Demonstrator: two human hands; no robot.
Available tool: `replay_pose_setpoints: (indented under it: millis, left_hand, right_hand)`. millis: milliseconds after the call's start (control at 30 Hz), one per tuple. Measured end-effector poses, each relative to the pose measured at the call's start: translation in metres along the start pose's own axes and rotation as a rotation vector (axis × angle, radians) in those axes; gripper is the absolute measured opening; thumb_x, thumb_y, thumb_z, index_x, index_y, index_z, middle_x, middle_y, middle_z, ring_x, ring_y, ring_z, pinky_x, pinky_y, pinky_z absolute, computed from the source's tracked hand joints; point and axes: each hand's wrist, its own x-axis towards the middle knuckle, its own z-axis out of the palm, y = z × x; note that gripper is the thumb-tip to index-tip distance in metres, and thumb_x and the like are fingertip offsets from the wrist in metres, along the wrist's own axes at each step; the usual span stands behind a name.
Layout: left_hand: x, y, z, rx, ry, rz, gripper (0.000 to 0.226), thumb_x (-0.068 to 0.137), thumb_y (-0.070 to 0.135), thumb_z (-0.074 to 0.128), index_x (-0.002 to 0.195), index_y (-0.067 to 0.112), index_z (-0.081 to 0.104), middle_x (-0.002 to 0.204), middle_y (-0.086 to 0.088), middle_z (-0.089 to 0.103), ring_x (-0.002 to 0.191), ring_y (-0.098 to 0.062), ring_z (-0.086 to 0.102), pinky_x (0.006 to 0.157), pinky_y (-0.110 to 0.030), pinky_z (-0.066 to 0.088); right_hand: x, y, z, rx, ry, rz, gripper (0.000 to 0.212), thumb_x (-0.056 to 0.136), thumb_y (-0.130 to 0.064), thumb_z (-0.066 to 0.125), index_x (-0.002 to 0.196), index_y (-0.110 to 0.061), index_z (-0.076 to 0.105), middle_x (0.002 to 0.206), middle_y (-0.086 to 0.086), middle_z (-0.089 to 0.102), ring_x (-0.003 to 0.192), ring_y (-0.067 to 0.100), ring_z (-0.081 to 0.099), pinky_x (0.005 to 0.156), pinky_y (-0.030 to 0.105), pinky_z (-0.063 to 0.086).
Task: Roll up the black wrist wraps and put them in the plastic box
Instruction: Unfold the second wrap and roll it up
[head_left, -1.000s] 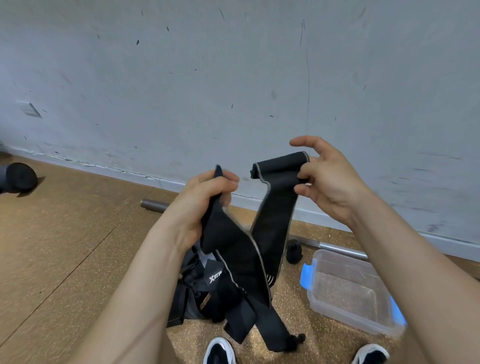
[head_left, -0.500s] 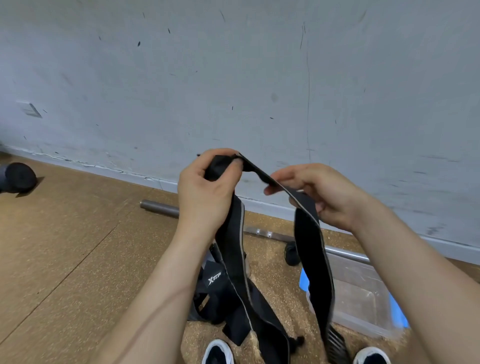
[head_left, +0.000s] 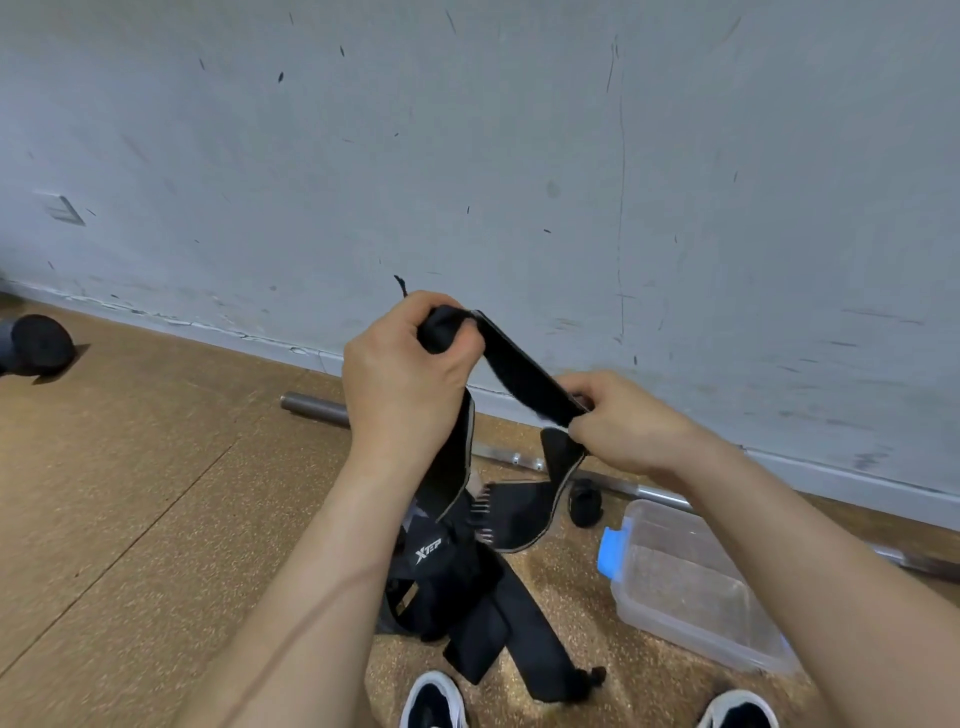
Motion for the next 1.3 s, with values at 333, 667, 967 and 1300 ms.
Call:
replay_pose_setpoints:
  millis: [333, 667, 967, 1300]
  left_hand:
    - [0.022, -0.025, -0.001, -0.135, -0.068, -0.271, 0.029, 0.08, 0.04, 0.075, 0.108, 0.037, 0.066, 0.106, 0.011, 0.07, 0.101, -0.01, 0.065, 0.089, -0.03, 0.053]
    - [0.024, -0.021, -0.036, -0.904, -0.634, -0.515, 0.025, 0.1, 0.015, 0.043, 0.113, 0.02, 0.064, 0.065, 0.001, 0.046, 0.048, -0.008, 0.034, 0.041, -0.016, 0.026]
    - [-0.003, -0.003, 0.006, -0.729, -0.424, -0.625, 0.021, 0.094, 0.014, 0.064, 0.115, 0.012, 0.063, 0.075, -0.004, 0.072, 0.058, -0.014, 0.066, 0.052, -0.023, 0.054]
    - [-0.011, -0.014, 0.009, -0.326, -0.785, -0.54, 0.032, 0.092, 0.006, 0.066, 0.06, 0.014, 0.067, 0.061, -0.003, 0.067, 0.052, -0.014, 0.061, 0.051, -0.019, 0.048]
  right_hand:
    - [-0.007, 0.02, -0.011, 0.734, -0.356, 0.164, 0.038, 0.083, -0.014, 0.073, 0.116, 0.001, 0.065, 0.113, 0.02, 0.07, 0.094, 0.031, 0.07, 0.087, 0.043, 0.058]
    - [-0.002, 0.019, -0.01, 0.871, -0.192, 0.124, 0.042, 0.092, 0.01, 0.049, 0.131, -0.004, 0.054, 0.125, 0.023, 0.065, 0.112, 0.036, 0.065, 0.099, 0.05, 0.05]
    - [-0.006, 0.002, -0.005, 0.863, -0.249, -0.017, 0.045, 0.086, 0.008, 0.057, 0.126, -0.012, 0.059, 0.115, 0.012, 0.071, 0.098, 0.025, 0.07, 0.08, 0.033, 0.059]
    - [0.007, 0.003, -0.009, 1.206, 0.094, 0.03, 0.026, 0.101, -0.013, 0.051, 0.117, 0.003, 0.064, 0.109, 0.02, 0.072, 0.095, 0.027, 0.073, 0.081, 0.037, 0.061]
